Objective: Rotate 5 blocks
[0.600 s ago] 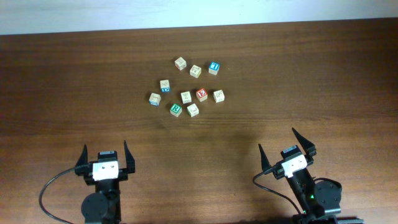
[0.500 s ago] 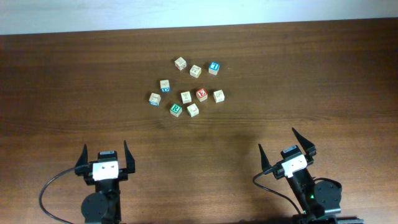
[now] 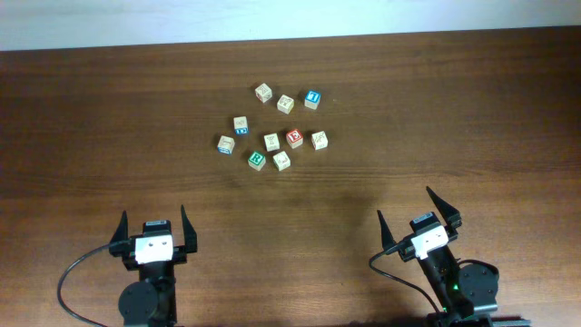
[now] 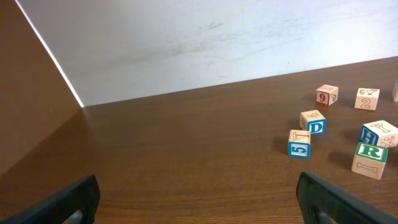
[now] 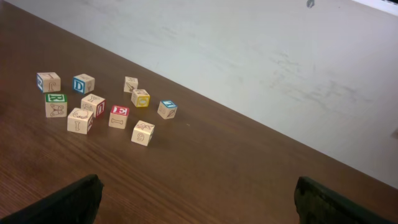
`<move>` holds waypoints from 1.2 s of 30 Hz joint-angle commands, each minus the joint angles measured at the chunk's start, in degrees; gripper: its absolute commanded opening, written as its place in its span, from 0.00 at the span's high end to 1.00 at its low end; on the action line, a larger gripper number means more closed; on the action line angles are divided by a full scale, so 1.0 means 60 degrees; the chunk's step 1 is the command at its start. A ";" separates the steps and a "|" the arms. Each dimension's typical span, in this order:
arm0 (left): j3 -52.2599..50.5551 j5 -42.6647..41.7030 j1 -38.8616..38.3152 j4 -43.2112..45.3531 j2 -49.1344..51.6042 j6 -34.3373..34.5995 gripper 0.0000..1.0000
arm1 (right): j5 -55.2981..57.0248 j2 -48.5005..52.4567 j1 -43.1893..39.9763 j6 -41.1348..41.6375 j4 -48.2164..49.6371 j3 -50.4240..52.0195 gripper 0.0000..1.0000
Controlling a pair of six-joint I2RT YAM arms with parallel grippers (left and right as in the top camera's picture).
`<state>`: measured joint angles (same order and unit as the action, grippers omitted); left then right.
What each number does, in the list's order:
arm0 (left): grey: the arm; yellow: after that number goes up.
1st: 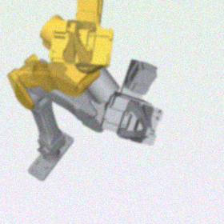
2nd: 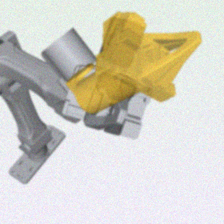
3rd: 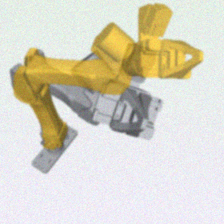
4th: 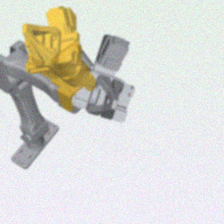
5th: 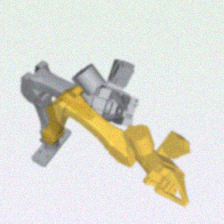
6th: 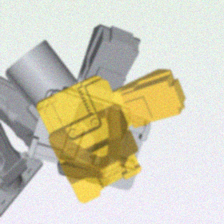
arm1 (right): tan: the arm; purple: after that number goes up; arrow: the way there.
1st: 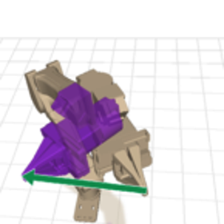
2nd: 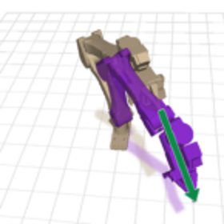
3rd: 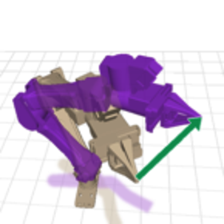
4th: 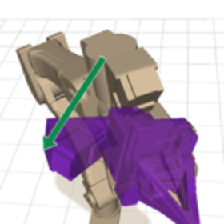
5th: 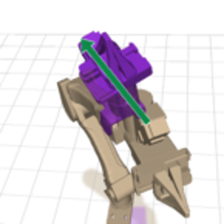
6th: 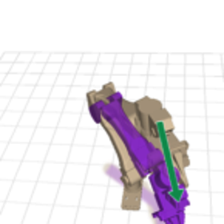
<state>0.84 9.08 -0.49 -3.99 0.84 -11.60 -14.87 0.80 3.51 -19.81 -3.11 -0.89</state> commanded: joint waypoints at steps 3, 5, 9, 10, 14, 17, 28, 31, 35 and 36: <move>-0.0055 0.0135 -0.0036 0.0015 -0.0091 -0.0157 0.01 | 0.0051 -0.0080 -0.0033 -0.0018 0.0011 0.0095 0.02; -0.0055 0.0135 -0.0036 0.0011 -0.0091 -0.0153 0.01 | 0.0051 -0.0080 -0.0033 -0.0018 0.0011 0.0095 0.02; -0.0055 0.0135 -0.0036 0.0015 -0.0091 -0.0157 0.01 | 0.0051 -0.0080 -0.0033 -0.0018 0.0011 0.0095 0.02; -0.0055 0.0135 -0.0036 0.0015 -0.0091 -0.0157 0.01 | 0.0051 -0.0080 -0.0033 -0.0018 0.0011 0.0095 0.02; -0.0055 0.0135 -0.0036 0.0015 -0.0091 -0.0157 0.01 | 0.0051 -0.0080 -0.0033 -0.0018 0.0011 0.0095 0.02; -0.0055 0.0135 -0.0036 0.0015 -0.0091 -0.0157 0.01 | 0.0051 -0.0080 -0.0033 -0.0018 0.0011 0.0095 0.02; -0.0055 0.0135 -0.0036 0.0018 -0.0091 -0.0157 0.01 | 0.0051 -0.0080 -0.0033 -0.0018 0.0015 0.0095 0.02; -0.0055 0.0135 -0.0036 0.0015 -0.0091 -0.0157 0.01 | 0.0051 -0.0080 -0.0033 -0.0018 0.0018 0.0095 0.02; -0.0055 0.0135 -0.0036 0.0018 -0.0091 -0.0157 0.01 | 0.0051 -0.0080 -0.0033 -0.0018 0.0018 0.0095 0.02; -0.0055 0.0135 -0.0036 0.0015 -0.0091 -0.0157 0.01 | 0.0051 -0.0080 -0.0033 -0.0018 0.0018 0.0095 0.02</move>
<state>0.84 9.08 -0.49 -3.99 0.84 -11.60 -14.87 0.80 3.51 -19.79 -3.11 -0.89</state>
